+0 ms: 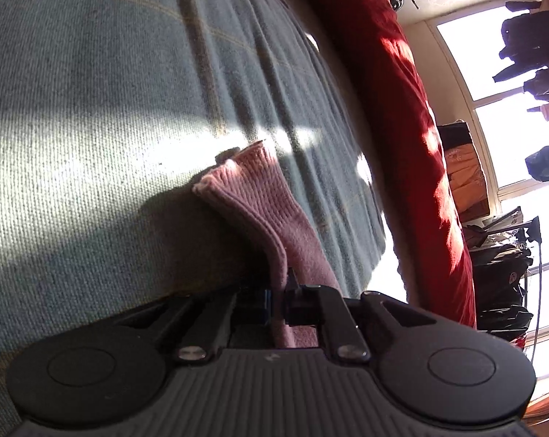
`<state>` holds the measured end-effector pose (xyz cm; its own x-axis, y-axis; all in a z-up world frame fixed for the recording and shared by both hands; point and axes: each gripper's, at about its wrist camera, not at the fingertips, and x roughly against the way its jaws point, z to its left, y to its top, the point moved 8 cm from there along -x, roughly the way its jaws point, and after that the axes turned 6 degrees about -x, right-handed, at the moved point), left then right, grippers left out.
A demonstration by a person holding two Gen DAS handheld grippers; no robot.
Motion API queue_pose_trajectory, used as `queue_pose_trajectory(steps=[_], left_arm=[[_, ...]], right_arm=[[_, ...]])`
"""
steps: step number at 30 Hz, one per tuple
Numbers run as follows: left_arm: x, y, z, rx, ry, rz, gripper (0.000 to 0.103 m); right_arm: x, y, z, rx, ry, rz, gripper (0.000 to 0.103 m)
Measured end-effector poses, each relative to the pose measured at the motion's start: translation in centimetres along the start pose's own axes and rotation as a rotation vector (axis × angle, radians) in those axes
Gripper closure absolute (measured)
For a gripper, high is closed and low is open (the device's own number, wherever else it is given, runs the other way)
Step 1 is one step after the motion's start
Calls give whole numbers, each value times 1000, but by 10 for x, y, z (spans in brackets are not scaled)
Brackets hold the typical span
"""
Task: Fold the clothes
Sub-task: 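Close the left gripper on the pink ribbed sleeve cuff, then lift the pink cuff with the left gripper and carry it across the sweater body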
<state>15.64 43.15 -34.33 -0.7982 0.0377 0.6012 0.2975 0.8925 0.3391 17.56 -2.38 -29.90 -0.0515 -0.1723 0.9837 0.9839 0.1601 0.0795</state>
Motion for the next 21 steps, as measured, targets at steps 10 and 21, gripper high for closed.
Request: queue_pose_trajectory(steps=[10, 21], left_arm=[[5, -1, -12, -53, 49, -18, 97], [31, -1, -55, -167, 39, -56, 99]], right_arm=[[-21, -7, -1, 41, -96, 12, 0], [-13, -14, -4, 63, -107, -34, 0]])
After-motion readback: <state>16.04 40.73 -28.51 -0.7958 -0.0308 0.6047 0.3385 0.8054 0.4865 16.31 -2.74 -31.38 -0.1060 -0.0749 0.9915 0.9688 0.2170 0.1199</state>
